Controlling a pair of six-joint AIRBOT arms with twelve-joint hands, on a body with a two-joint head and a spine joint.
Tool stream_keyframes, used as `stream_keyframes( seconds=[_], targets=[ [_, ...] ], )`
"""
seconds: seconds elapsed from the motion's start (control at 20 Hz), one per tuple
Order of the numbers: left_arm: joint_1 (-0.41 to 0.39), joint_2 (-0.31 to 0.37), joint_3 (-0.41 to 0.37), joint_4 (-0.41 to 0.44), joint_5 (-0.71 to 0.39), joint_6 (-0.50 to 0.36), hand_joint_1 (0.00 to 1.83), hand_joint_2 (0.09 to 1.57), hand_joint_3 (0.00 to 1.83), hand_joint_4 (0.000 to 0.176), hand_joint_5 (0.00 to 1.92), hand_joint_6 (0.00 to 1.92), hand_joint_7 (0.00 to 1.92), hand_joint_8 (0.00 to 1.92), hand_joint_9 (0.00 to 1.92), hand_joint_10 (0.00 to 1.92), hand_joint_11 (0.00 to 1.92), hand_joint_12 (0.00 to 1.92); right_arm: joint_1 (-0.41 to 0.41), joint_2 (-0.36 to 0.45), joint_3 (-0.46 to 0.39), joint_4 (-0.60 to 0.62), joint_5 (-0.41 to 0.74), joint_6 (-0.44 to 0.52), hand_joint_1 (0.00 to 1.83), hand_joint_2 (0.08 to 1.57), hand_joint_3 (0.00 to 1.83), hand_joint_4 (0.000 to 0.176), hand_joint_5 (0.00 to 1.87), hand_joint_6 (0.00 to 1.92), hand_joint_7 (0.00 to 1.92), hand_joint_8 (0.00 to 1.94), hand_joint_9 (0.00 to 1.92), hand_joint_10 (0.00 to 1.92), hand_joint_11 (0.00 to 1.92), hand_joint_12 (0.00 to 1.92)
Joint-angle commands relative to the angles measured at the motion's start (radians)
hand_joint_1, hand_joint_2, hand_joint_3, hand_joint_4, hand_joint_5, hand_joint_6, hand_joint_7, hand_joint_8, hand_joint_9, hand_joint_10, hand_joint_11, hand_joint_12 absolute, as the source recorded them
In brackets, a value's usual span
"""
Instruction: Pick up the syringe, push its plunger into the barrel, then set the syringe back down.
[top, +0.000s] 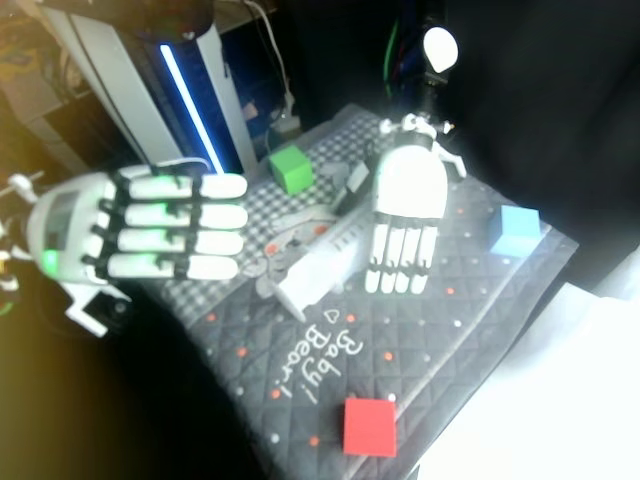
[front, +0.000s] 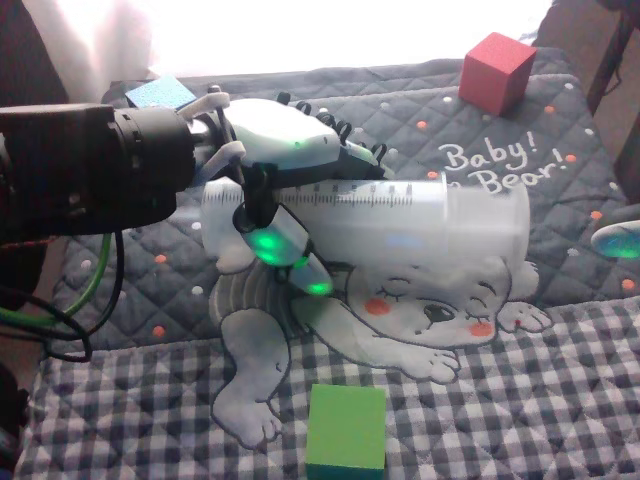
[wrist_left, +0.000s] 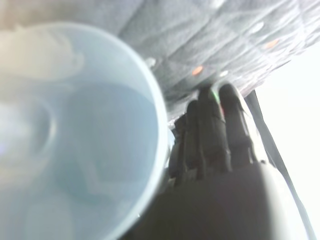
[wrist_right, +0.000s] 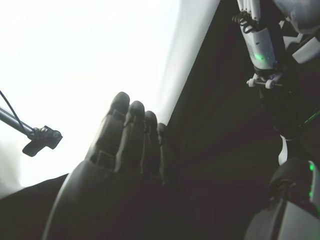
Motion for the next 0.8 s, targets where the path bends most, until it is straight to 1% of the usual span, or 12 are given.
stream_keyframes(
  seconds=[0.0,0.05,0.1,0.15,0.2,0.25,0.4,0.45,0.5,0.65,0.7,0.75],
  targets=[
    [-0.004,-0.007,0.007,-0.012,-0.04,0.003,1.09,1.06,0.0,0.0,0.77,0.03,0.84,0.02,0.89,0.07,0.58,1.04,0.012,0.002,-0.001,0.022,0.122,0.005,0.6,0.74,0.0,0.019,0.09,0.0,0.15,0.0,0.19,0.01,0.12,0.14],
    [-0.003,-0.007,0.009,-0.013,-0.039,0.003,1.19,1.1,0.0,0.0,0.9,0.81,1.01,0.71,1.05,0.11,0.72,1.2,0.012,0.002,-0.001,0.022,0.122,0.005,0.6,0.73,0.0,0.016,0.09,0.01,0.16,0.01,0.2,0.01,0.14,0.14],
    [-0.002,-0.007,0.011,-0.017,-0.038,0.003,1.23,1.11,0.0,0.0,0.95,0.84,1.04,0.99,1.09,0.47,0.85,1.39,0.012,0.003,-0.001,0.022,0.122,0.005,0.6,0.72,0.0,0.013,0.1,0.01,0.16,0.01,0.19,0.01,0.14,0.14],
    [0.0,-0.007,0.013,-0.023,-0.038,0.003,1.26,1.1,0.0,0.0,1.0,0.74,1.03,1.13,1.04,1.08,0.97,1.61,0.012,0.003,-0.001,0.022,0.122,0.005,0.59,0.73,0.0,0.0,0.12,0.01,0.16,0.01,0.2,0.01,0.16,0.14],
    [0.001,-0.007,0.014,-0.029,-0.038,0.003,1.26,1.1,0.0,0.0,0.98,0.81,1.03,1.15,0.97,1.35,0.96,1.72,0.012,0.003,-0.001,0.022,0.122,0.005,0.59,0.73,0.0,0.004,0.11,0.01,0.16,0.0,0.19,0.0,0.14,0.13],
    [0.001,-0.007,0.017,-0.037,-0.039,0.003,1.16,1.15,0.01,0.0,0.89,1.11,0.92,1.4,0.94,1.61,0.97,1.87,0.012,0.003,-0.002,0.022,0.122,0.005,0.58,0.74,0.0,0.0,0.11,0.0,0.16,0.0,0.2,0.01,0.14,0.13],
    [0.0,-0.004,0.036,-0.09,-0.058,0.003,1.12,1.2,0.01,0.0,0.79,1.32,0.8,1.71,0.92,1.85,1.0,1.92,0.012,0.003,-0.002,0.022,0.122,0.005,0.55,0.74,0.0,0.009,0.09,0.0,0.16,0.0,0.19,0.0,0.14,0.12],
    [-0.001,-0.002,0.043,-0.113,-0.067,0.003,1.27,1.15,0.0,0.0,0.71,1.75,0.82,1.83,0.96,1.91,1.04,1.92,0.012,0.003,-0.002,0.023,0.122,0.005,0.58,0.72,0.0,0.021,0.08,0.0,0.15,0.0,0.17,0.0,0.11,0.11],
    [-0.002,0.0,0.049,-0.134,-0.076,0.003,1.34,1.15,0.0,0.0,0.69,1.89,0.83,1.9,1.0,1.92,1.07,1.92,0.012,0.003,-0.002,0.023,0.122,0.005,0.57,0.73,0.0,0.019,0.09,0.0,0.16,0.0,0.18,0.0,0.13,0.11],
    [-0.011,0.015,0.059,-0.195,-0.109,0.003,1.54,1.13,0.0,0.007,0.72,1.92,0.89,1.92,1.13,1.92,1.25,1.92,0.012,0.002,-0.002,0.023,0.122,0.005,0.57,0.75,0.01,0.007,0.09,0.0,0.17,0.01,0.19,0.01,0.14,0.12],
    [-0.018,0.021,0.058,-0.199,-0.115,0.003,1.57,1.13,0.0,0.077,0.75,1.92,0.92,1.92,1.18,1.92,1.3,1.92,0.012,0.002,-0.002,0.023,0.122,0.005,0.56,0.74,0.0,0.012,0.09,0.0,0.17,0.01,0.19,0.01,0.14,0.12],
    [-0.023,0.026,0.057,-0.201,-0.119,0.004,1.55,1.14,0.0,0.102,0.8,1.92,0.97,1.92,1.24,1.92,1.34,1.92,0.012,0.001,-0.003,0.023,0.122,0.005,0.57,0.74,0.0,0.008,0.1,0.01,0.18,0.01,0.21,0.01,0.16,0.12]
  ],
)
